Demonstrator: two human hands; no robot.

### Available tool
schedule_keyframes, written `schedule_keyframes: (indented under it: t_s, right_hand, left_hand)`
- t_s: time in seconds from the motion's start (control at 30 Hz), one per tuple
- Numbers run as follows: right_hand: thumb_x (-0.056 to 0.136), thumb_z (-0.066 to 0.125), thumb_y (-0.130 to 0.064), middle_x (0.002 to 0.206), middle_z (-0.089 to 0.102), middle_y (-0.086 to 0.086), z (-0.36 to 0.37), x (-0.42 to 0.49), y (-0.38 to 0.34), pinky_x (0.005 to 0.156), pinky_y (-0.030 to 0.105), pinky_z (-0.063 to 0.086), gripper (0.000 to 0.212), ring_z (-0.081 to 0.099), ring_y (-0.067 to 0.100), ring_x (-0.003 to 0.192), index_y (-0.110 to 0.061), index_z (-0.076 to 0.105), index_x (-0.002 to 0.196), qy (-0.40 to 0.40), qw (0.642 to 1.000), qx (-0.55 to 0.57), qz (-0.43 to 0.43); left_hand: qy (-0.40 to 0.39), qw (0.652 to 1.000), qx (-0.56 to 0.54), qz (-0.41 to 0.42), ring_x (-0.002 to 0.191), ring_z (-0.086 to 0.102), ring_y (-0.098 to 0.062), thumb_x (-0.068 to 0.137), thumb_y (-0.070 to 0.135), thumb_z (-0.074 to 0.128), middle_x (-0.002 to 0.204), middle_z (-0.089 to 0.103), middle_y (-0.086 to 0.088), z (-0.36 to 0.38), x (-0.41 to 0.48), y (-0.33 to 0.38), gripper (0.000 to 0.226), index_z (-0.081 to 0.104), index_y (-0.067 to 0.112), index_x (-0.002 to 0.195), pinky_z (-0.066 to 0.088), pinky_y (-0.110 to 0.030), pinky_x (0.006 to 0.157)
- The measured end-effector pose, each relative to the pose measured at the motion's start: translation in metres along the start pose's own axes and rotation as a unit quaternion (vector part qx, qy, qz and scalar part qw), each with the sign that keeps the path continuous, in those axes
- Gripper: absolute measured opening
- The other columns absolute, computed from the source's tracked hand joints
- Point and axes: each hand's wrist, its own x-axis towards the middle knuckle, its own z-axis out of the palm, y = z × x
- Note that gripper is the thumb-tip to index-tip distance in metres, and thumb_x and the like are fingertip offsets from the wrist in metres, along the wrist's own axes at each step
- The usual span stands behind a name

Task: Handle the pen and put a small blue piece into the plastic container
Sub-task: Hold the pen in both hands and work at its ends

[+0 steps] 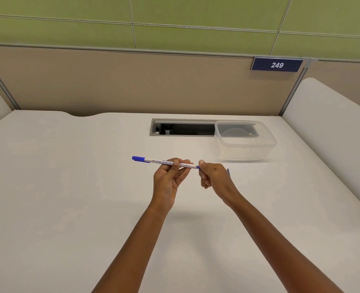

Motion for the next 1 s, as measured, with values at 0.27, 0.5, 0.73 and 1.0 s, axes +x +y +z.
schedule_keyframes:
  t_s: [0.27,0.5,0.73,1.0]
  right_hand:
    - [0.087,0.057,-0.027,0.074,0.057,-0.003,-0.0029,-0.0057,0.007,0.054,0.006,0.037,0.012,0.05,0.012,0.067,-0.017,0.056,0.092,0.035,0.963,-0.234,-0.126]
    - [0.085,0.057,-0.011,0.083,0.063,0.017,-0.0026,-0.0062,0.0045,0.059,0.029,0.036,0.011,0.051,0.028,0.075,-0.004,0.063,0.092,0.071,0.888,-0.382,-0.247]
    - [0.091,0.046,-0.013,0.075,0.057,0.01,-0.0022,-0.0057,0.0041,0.058,0.025,0.024,0.02,0.041,0.017,0.072,-0.006,0.062,0.081,0.066,0.938,-0.284,-0.187]
    - [0.096,0.036,-0.027,0.048,0.046,0.001,-0.0034,0.0002,0.0001,0.054,0.014,0.041,0.049,0.047,0.015,0.051,-0.017,0.044,0.049,0.006,0.998,-0.067,-0.007]
  left_hand:
    - [0.019,1.0,-0.001,0.0,0.071,0.073,-0.018,0.091,0.005,0.045,0.07,0.075,-0.004,-0.0056,-0.0006,0.0016,0.017,0.06,0.005,0.082,0.058,-0.021,0.06]
    - [0.02,1.0,0.0,-0.004,0.071,0.073,-0.018,0.091,0.006,0.045,0.069,0.075,-0.004,-0.0052,0.0001,0.0009,0.017,0.06,0.005,0.082,0.058,-0.021,0.06]
    - [0.003,1.0,0.005,0.0,0.073,0.073,-0.019,0.092,0.006,0.044,0.071,0.076,-0.004,-0.0032,0.0002,0.0012,0.018,0.059,0.005,0.083,0.058,-0.021,0.061]
    - [-0.008,1.0,0.017,0.004,0.073,0.073,-0.019,0.092,0.006,0.044,0.072,0.076,-0.004,-0.0006,0.0006,0.0,0.018,0.059,0.005,0.083,0.058,-0.021,0.062]
